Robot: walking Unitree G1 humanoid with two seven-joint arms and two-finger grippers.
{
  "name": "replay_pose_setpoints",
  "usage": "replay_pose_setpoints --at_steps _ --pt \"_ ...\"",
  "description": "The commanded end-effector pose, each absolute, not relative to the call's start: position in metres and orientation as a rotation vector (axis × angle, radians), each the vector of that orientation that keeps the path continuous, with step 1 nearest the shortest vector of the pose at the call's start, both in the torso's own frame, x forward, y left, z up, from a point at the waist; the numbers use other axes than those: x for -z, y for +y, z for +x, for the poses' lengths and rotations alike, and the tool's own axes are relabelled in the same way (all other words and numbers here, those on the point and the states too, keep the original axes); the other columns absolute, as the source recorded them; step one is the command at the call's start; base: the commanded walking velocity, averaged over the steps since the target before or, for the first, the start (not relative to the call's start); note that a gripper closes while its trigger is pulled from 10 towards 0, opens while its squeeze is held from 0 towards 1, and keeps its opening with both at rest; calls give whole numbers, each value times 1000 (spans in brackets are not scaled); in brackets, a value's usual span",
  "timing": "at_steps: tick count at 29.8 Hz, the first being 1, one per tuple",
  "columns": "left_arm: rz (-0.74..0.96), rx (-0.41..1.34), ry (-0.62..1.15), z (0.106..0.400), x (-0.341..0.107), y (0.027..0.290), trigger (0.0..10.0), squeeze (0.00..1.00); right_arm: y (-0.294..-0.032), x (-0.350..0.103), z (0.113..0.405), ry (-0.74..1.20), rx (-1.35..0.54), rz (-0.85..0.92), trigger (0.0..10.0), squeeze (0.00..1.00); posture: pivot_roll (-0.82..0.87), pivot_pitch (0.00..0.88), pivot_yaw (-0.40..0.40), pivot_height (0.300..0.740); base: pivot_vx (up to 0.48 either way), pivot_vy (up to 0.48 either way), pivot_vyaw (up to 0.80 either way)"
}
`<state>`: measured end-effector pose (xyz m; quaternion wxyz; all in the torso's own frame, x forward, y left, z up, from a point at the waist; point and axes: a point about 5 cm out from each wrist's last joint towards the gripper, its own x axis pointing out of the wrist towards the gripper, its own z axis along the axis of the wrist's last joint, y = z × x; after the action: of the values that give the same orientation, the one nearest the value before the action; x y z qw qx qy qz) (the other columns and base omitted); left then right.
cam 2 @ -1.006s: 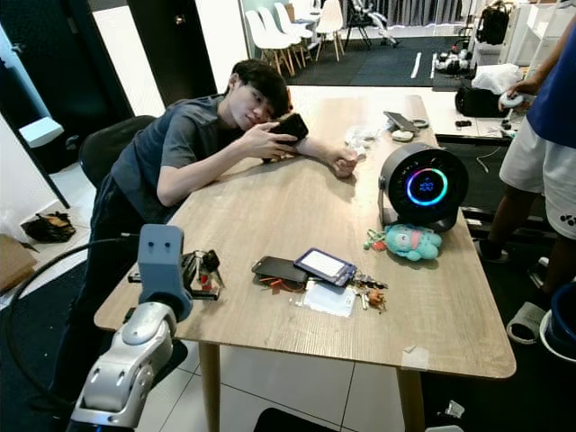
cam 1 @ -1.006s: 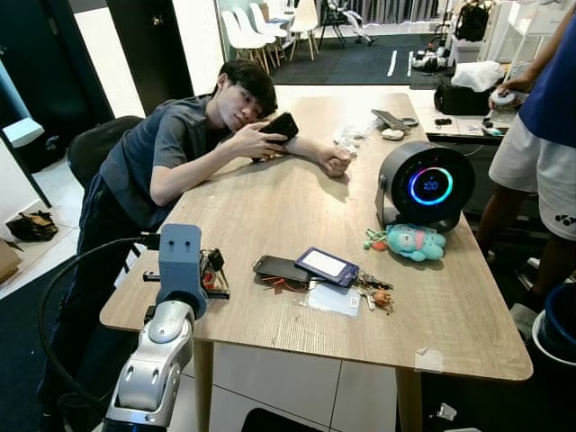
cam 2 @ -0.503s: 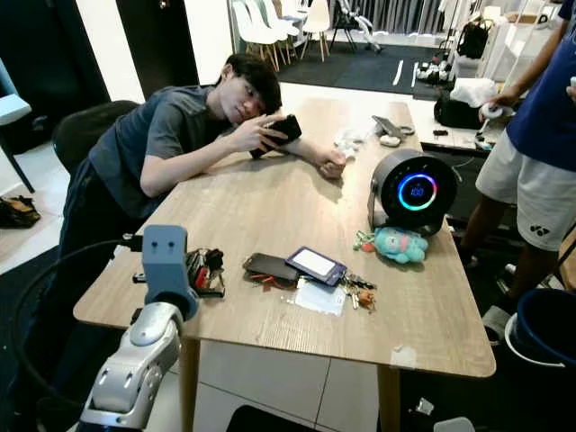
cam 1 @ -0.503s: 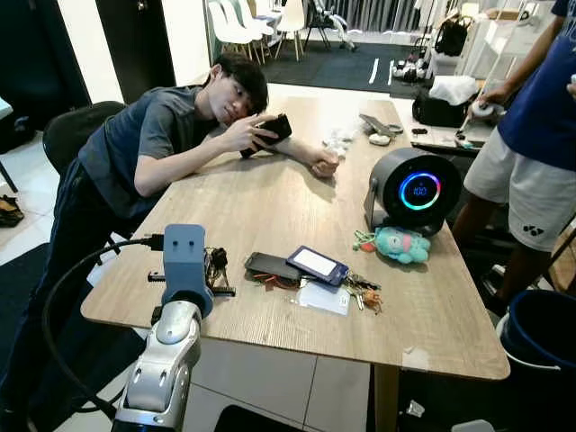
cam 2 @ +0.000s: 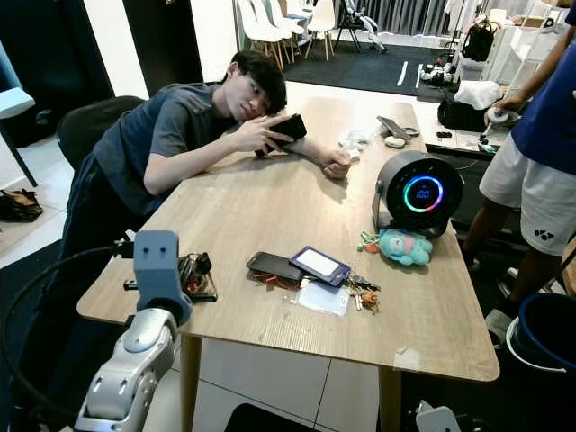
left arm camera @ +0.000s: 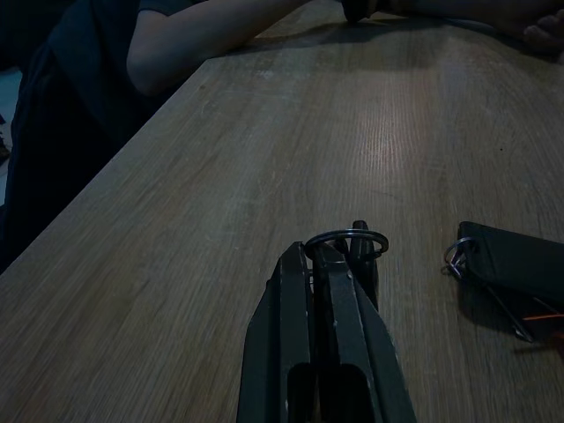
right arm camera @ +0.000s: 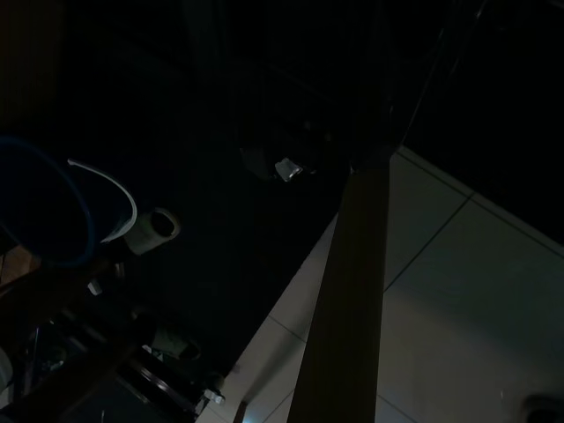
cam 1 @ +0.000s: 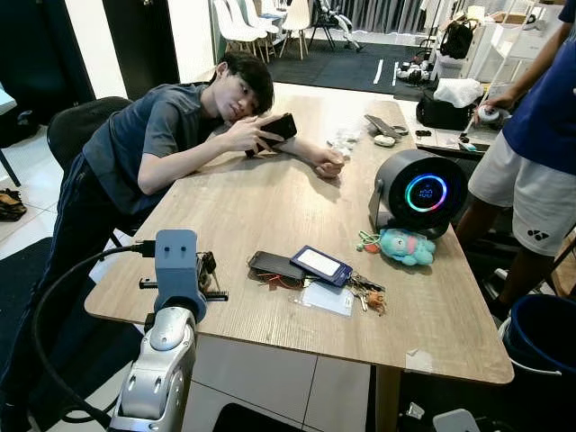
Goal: Hang keys on a hook
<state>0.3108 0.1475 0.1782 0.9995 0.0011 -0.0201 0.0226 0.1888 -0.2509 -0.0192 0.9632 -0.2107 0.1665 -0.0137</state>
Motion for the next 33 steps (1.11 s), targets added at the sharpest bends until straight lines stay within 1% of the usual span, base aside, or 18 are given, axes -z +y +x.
replay_pose_setpoints --at_steps 1,19,33 --pt "0 -48 -54 311 -180 146 10000 0 -250 24 182 366 22 -426 10000 0 -32 157 7 740 0 0 0" --pt "3 -48 -53 310 -178 147 10000 0 -249 25 182 372 25 -414 10000 0 -27 157 8 740 0 0 0" --pt "7 -52 -50 310 -178 147 10000 0 -248 27 181 379 20 -420 10000 0 -25 159 9 740 -480 0 0"
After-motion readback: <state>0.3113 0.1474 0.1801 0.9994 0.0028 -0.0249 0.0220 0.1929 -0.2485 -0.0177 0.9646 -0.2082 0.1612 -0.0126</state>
